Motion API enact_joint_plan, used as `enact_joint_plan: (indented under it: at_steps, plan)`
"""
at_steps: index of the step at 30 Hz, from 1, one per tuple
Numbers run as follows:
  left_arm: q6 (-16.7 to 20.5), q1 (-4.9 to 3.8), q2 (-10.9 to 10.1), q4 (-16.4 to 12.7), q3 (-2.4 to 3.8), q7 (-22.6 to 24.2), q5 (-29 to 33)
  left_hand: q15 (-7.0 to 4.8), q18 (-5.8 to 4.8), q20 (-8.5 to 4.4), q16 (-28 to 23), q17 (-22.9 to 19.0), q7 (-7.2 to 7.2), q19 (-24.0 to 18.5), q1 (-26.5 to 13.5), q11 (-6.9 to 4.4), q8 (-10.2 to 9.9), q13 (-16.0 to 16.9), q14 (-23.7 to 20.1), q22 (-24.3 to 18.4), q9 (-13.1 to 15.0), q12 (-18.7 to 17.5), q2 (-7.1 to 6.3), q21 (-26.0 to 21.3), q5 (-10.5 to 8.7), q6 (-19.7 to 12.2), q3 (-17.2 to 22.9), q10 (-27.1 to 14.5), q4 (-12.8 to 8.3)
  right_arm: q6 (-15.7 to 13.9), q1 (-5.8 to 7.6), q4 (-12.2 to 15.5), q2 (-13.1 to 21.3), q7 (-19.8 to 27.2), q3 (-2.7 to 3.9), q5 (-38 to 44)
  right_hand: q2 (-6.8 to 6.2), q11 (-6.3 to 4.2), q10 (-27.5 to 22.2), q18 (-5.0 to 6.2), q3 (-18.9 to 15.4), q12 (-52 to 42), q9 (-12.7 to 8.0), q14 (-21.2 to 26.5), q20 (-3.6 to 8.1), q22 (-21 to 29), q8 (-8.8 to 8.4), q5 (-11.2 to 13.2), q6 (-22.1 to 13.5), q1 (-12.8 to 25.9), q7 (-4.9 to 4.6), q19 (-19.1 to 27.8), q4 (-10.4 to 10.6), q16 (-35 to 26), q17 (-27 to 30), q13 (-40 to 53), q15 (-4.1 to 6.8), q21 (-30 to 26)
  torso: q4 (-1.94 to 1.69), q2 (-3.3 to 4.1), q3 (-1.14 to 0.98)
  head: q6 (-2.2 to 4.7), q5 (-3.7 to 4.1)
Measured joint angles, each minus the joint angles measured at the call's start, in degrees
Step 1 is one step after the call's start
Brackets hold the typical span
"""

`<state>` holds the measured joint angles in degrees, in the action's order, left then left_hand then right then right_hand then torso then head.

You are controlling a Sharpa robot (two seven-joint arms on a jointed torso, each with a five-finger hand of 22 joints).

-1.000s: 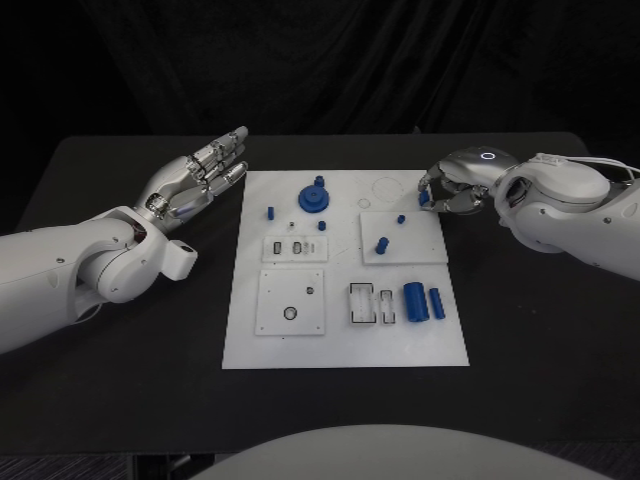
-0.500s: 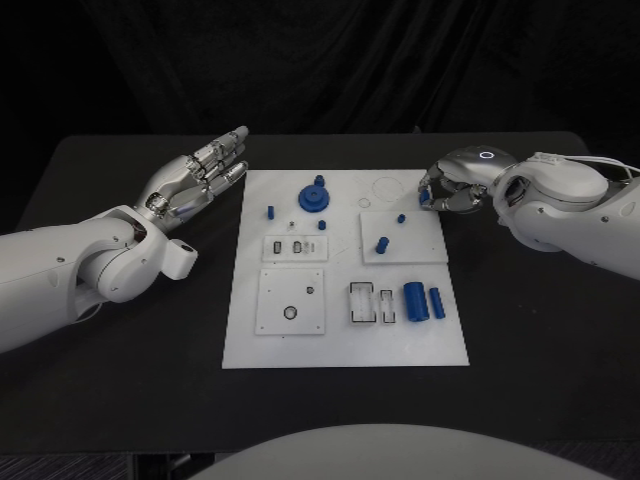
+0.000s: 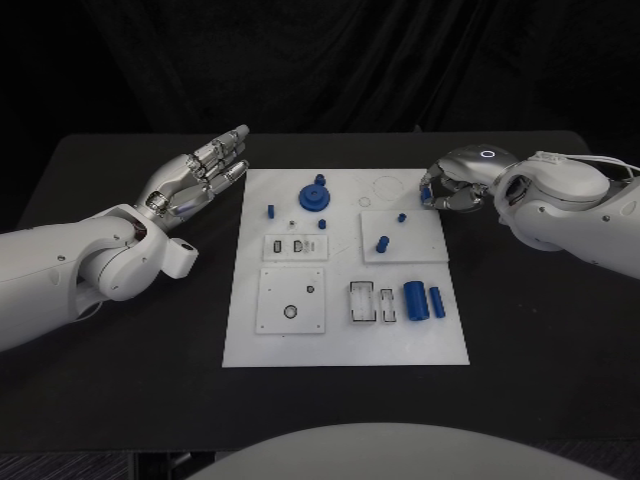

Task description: Assemble the parts on the task board

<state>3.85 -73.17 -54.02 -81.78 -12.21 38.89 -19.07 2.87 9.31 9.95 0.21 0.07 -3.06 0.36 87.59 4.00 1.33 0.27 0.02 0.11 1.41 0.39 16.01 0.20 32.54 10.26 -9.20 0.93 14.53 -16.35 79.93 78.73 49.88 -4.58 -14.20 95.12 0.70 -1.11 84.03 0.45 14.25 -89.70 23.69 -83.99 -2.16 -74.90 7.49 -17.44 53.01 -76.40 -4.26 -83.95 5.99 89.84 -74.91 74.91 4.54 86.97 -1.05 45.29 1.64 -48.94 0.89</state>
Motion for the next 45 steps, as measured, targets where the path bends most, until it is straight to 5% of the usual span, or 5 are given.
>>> enact_joint_plan:
  at_steps: [9, 19, 25, 31, 45]
  plan:
    - [-0.06, 0.01, -0.36, -0.07, 0.0, 0.0, 0.0, 0.21, 0.0, 0.0, 0.0, 0.02, 0.0, 0.0, 0.0, 0.0, 0.0, 0.0, -0.21, 0.0, 0.0, 0.0, 0.0, 0.0, 0.0, 0.0, 0.0, 0.0, 0.0, -2.87, 0.23, 4.49, 1.64, 0.23, 0.08, -0.01, 0.15, 0.0, 0.0, 0.0, -0.18, 0.0, 0.0, 0.0, 0.0, 0.0, 0.14, -0.49, 0.52, -0.15, -0.52, 0.0, -0.64, 0.0, 0.0, 0.0, 0.0, 0.0, 0.02, 0.01, 0.01, -0.1, -0.47]
    - [-0.03, 0.02, -0.62, -0.61, -0.01, 0.0, 0.0, 0.2, 0.0, 0.0, 0.0, 0.02, 0.21, 0.0, 0.22, 0.0, 0.0, 0.0, -0.21, 0.0, 0.06, 0.0, -0.22, 0.0, 0.22, 0.21, 0.32, 0.0, -0.32, -6.06, 4.85, 14.86, 2.54, 0.19, 0.3, -0.03, -0.04, 0.0, 0.0, -0.01, -0.41, 0.0, -0.01, 0.0, 0.0, 0.0, 0.22, -0.49, 1.49, -0.33, -1.48, 0.0, -1.19, 0.0, 0.0, 0.0, 0.0, 0.0, 0.02, -0.01, 0.1, -0.14, -0.88]
    - [-0.01, 0.02, -0.54, -0.77, -0.01, 0.0, 0.0, 0.2, -0.01, 0.0, 0.0, 0.03, 0.41, 0.0, 0.22, 0.0, 0.0, 0.0, -0.21, 0.0, 0.06, 0.0, -0.22, 0.0, 0.22, 0.41, 0.47, 0.0, -0.47, -5.99, 5.45, 18.87, 0.34, 0.21, 0.22, -0.02, -0.18, 0.0, 0.0, 0.0, -0.56, 0.0, -0.01, 0.0, 0.0, 0.0, 0.22, -0.49, 1.54, -0.46, -1.54, 0.0, -1.35, 0.0, 0.0, 0.0, 0.0, 0.0, 0.07, -0.01, 0.11, 0.01, -0.89]
    - [0.01, 0.02, -0.34, -0.76, -0.01, 0.0, -0.01, 0.2, 0.0, 0.0, 0.0, 0.01, 0.41, 0.0, 0.22, 0.0, 0.0, 0.0, -0.21, 0.0, 0.06, 0.0, -0.22, 0.0, 0.22, 0.41, 0.47, 0.0, -0.47, -4.28, 4.29, 19.06, -3.49, 0.24, 0.17, -0.02, -0.19, 0.0, 0.0, -0.01, -0.56, 0.0, -0.02, 0.0, 0.0, 0.0, 0.22, -0.48, 1.76, -0.45, -1.76, 0.0, -1.67, 0.0, 0.0, 0.0, 0.0, 0.0, 0.07, -0.04, 0.05, 0.25, -0.72]
    - [0.06, 0.02, -0.48, -0.77, 0.0, 0.0, -0.01, 0.2, 0.0, 0.0, 0.0, -0.02, 0.92, 0.0, 0.22, 0.0, 0.0, 0.0, -0.21, 0.0, 0.11, 0.0, -0.22, 0.0, 0.22, 0.92, 0.87, 0.0, -0.55, 0.7, -0.39, 13.1, -12.23, -1.08, 0.06, 2.2, -0.82, 0.0, 0.0, 0.0, -0.58, 0.0, -0.02, 0.0, 0.0, 0.0, 0.26, -0.54, 2.14, -0.57, -2.14, 0.0, -2.61, 0.0, 0.0, 0.0, 0.0, -0.3, -0.1, 0.02, -0.02, 0.15, -1.26]
